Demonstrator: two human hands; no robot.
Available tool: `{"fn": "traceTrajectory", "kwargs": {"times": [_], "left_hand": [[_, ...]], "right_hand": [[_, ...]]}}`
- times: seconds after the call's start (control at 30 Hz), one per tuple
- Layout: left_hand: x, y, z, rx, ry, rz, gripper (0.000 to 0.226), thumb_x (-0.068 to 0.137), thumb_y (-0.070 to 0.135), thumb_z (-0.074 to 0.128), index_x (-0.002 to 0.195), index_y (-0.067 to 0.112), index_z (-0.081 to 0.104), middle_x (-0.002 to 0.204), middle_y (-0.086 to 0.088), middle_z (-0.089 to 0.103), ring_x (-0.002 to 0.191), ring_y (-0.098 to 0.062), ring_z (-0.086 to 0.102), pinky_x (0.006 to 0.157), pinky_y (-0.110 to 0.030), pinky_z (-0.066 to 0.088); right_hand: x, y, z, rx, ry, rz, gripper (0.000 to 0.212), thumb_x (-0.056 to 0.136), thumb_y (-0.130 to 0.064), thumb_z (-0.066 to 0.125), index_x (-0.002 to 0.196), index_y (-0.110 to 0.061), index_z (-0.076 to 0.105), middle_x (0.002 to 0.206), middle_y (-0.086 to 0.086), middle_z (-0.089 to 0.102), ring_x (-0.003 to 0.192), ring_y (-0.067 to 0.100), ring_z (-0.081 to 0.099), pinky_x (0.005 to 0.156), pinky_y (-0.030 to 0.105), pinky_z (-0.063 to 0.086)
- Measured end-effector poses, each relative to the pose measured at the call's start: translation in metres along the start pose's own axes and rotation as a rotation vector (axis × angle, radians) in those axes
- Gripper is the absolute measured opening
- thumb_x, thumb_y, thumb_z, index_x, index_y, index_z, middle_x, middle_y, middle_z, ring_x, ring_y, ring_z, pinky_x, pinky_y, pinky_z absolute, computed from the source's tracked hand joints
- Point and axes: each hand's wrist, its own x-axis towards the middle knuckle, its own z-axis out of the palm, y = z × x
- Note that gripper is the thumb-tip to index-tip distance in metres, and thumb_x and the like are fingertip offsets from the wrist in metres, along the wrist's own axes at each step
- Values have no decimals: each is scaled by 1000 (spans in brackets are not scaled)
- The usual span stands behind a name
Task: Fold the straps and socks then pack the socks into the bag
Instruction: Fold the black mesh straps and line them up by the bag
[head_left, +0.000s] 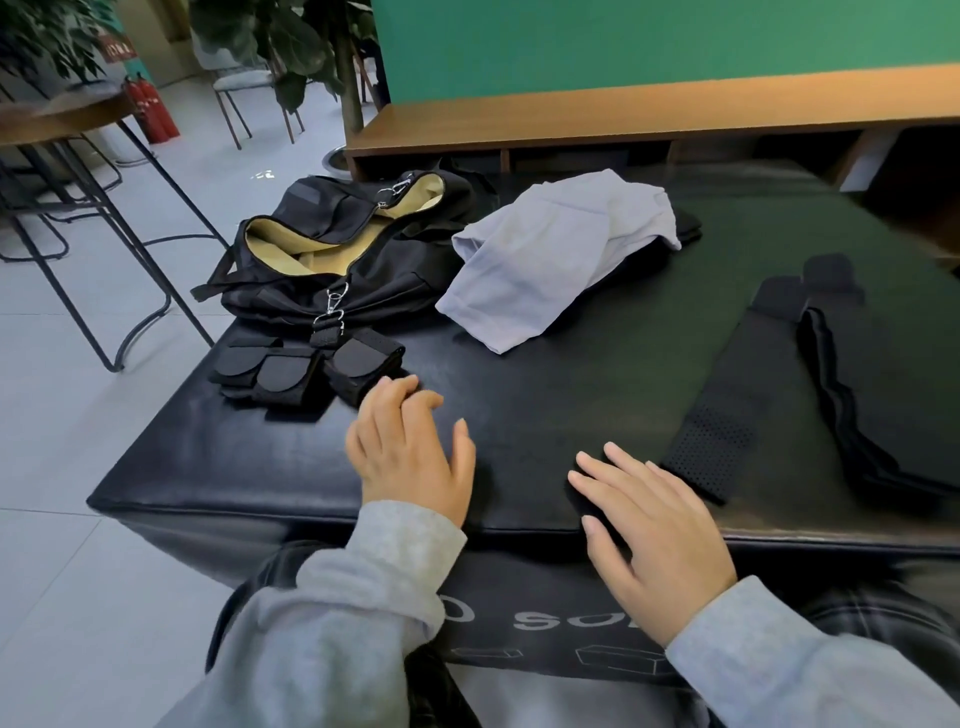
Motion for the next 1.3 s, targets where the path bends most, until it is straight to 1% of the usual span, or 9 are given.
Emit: {"fn": "traceTrajectory", "kwargs": {"times": [0.17,0.43,0.5,0.6,0.77,0.87,0.97,1.1,1.3], "left_hand": [[-28,44,3,25,-184,22,35,80,35,45,108,15,52,129,-8,51,128,-27,36,99,-44,25],[-40,62,10,196,-436,128,57,86,42,32,136,17,42,147,-9,36,140,-29,19,109,-51,11],[-42,59,8,181,-440,197,55,88,42,30,138,20,37,148,-8,35,140,-27,19,109,-50,11],[-41,58,7,160,-438,213,53,88,41,30,138,23,34,146,-7,39,139,-26,21,108,-50,13],[-40,58,8,154,-462,199,52,88,42,30,136,26,38,143,-4,44,137,-26,23,107,-51,13],[-39,57,8,156,-483,205,49,87,42,31,129,27,52,135,-1,53,133,-26,28,105,-52,16],[-38,58,9,157,-485,197,49,87,43,32,126,27,57,133,-1,55,132,-26,29,104,-51,17],[-38,58,9,157,-487,186,49,86,43,32,126,27,56,136,-2,53,133,-27,28,104,-52,17],[-37,59,6,131,-476,194,49,85,41,33,125,26,58,133,-3,55,131,-29,35,103,-52,19]], "right_hand": [[-1,6,-1,123,113,23,35,89,-20,42,113,-14,66,127,-3,60,130,16,41,109,31,29],[3,23,-14,92,398,188,30,85,-11,42,110,-20,57,127,3,57,131,27,39,112,39,24],[0,26,-17,44,352,292,33,84,-17,42,112,-18,61,131,4,55,133,27,34,113,36,16],[-1,26,-15,-137,135,446,50,82,-38,39,123,-18,58,140,4,48,138,23,25,113,37,9],[3,22,-18,-174,-127,590,75,75,-60,13,139,-33,41,155,-4,23,145,23,6,115,38,2],[3,22,-16,-203,-60,565,57,79,-53,30,121,-28,60,139,1,50,135,28,35,109,40,20],[1,20,-15,-213,-10,494,43,81,-42,38,108,-25,67,122,-1,61,119,24,52,99,39,39],[0,14,-11,-142,71,357,36,81,-34,42,103,-23,69,115,-4,64,111,20,54,98,29,32],[-4,5,-5,0,109,148,30,82,-31,50,101,-21,71,111,-7,65,111,12,54,98,23,36]]}}
